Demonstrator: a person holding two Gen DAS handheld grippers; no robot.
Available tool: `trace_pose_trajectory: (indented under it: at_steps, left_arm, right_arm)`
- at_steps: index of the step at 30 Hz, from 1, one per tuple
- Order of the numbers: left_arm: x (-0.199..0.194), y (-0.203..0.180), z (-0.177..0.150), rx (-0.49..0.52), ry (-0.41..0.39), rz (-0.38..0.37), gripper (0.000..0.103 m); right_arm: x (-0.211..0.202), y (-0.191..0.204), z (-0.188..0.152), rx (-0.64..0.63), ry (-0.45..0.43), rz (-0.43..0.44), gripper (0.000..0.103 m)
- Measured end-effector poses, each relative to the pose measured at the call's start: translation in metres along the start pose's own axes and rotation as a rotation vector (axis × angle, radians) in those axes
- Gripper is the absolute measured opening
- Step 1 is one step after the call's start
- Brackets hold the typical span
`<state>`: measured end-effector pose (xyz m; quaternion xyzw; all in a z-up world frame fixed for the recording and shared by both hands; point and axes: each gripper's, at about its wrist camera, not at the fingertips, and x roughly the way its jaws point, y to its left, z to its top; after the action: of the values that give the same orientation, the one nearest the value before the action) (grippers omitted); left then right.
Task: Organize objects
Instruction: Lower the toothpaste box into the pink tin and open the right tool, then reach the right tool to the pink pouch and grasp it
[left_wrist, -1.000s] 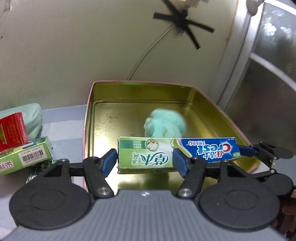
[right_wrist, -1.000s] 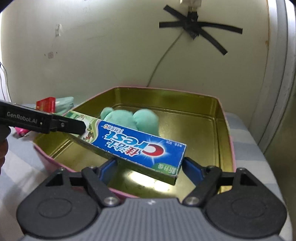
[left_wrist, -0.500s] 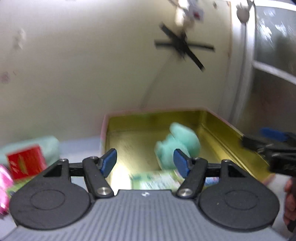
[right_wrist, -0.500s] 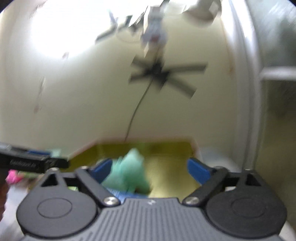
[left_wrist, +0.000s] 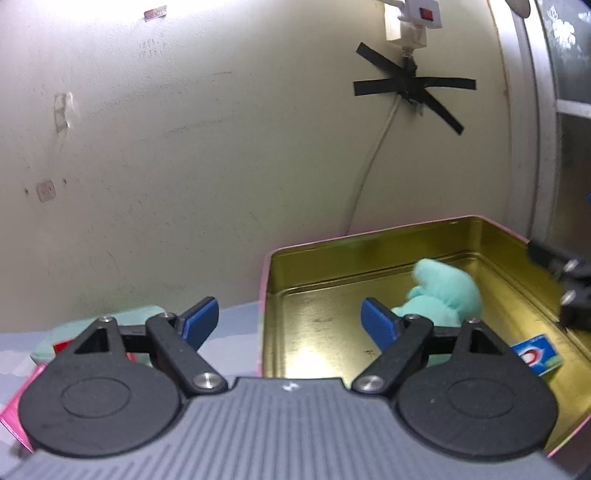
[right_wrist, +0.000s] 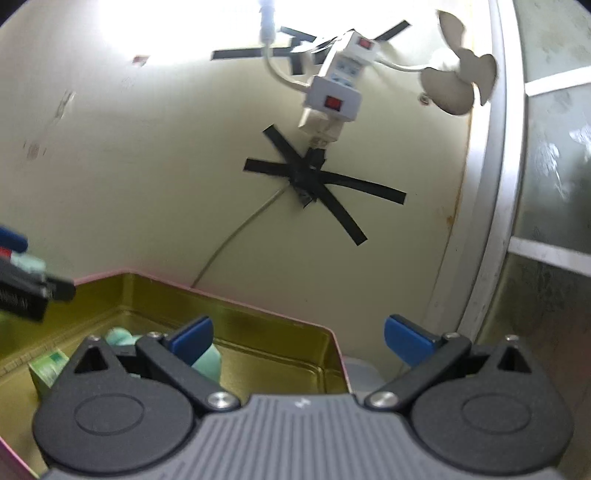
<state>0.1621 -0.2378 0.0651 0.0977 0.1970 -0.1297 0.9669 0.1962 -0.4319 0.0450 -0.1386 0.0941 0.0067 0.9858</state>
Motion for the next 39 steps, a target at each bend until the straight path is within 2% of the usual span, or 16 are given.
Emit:
trace_pose_trajectory:
  at_steps: [2,6,12,15,17,19,22,23,25,28,32,34,35,37,39]
  left_arm:
    - [-0.008,-0.002,-0.005,-0.017,0.016,-0.058,0.086]
    - [-0.030,-0.027,-0.018,0.058,0.036,-0.133,0.086]
    - [-0.076,-0.036,-0.035,-0.011,0.019,-0.228,0.086]
    - [-0.090,-0.034,-0.038,-0.054,-0.008,-0.197,0.086]
    - [-0.100,-0.021,-0.034,-0.108,-0.031,-0.186,0.086]
    - [-0.111,0.001,-0.032,-0.162,-0.050,-0.189,0.086]
    - [-0.126,0.036,-0.042,-0.194,-0.058,-0.155,0.087]
    - [-0.131,0.048,-0.049,-0.197,-0.058,-0.134,0.091]
    - [-0.135,0.078,-0.068,-0.190,-0.044,-0.065,0.093]
    - [-0.127,0.130,-0.101,-0.190,0.020,0.070,0.092]
    - [-0.107,0.218,-0.137,-0.311,0.122,0.245,0.091]
    - [-0.105,0.248,-0.151,-0.380,0.129,0.326,0.091]
    - [-0.104,0.261,-0.156,-0.420,0.126,0.343,0.091]
    - [-0.104,0.275,-0.165,-0.486,0.109,0.343,0.091]
    - [-0.101,0.278,-0.168,-0.528,0.094,0.319,0.091]
  right_arm:
    - [-0.008,0.000,-0.004,-0.030,0.004,-0.001,0.103]
    - [-0.032,-0.003,-0.015,-0.040,-0.002,0.001,0.103]
    - [-0.075,-0.014,-0.029,-0.016,0.007,-0.022,0.103]
    - [-0.084,-0.023,-0.026,0.041,0.040,-0.046,0.103]
    - [-0.103,-0.026,-0.013,0.097,0.002,-0.058,0.103]
    - [-0.119,-0.025,0.002,0.142,-0.040,-0.029,0.103]
    - [-0.141,-0.010,0.025,0.213,-0.069,0.096,0.103]
    - [-0.145,-0.002,0.032,0.236,-0.065,0.157,0.103]
    - [-0.145,0.023,0.042,0.273,-0.036,0.294,0.103]
    - [-0.142,0.078,0.050,0.295,0.039,0.498,0.103]
    - [-0.126,0.180,0.055,0.280,0.182,0.742,0.096]
    - [-0.113,0.226,0.061,0.244,0.223,0.804,0.092]
    - [-0.101,0.254,0.067,0.233,0.251,0.833,0.090]
    - [-0.073,0.292,0.084,0.226,0.295,0.865,0.090]
    - [-0.038,0.330,0.104,0.201,0.340,0.858,0.087]
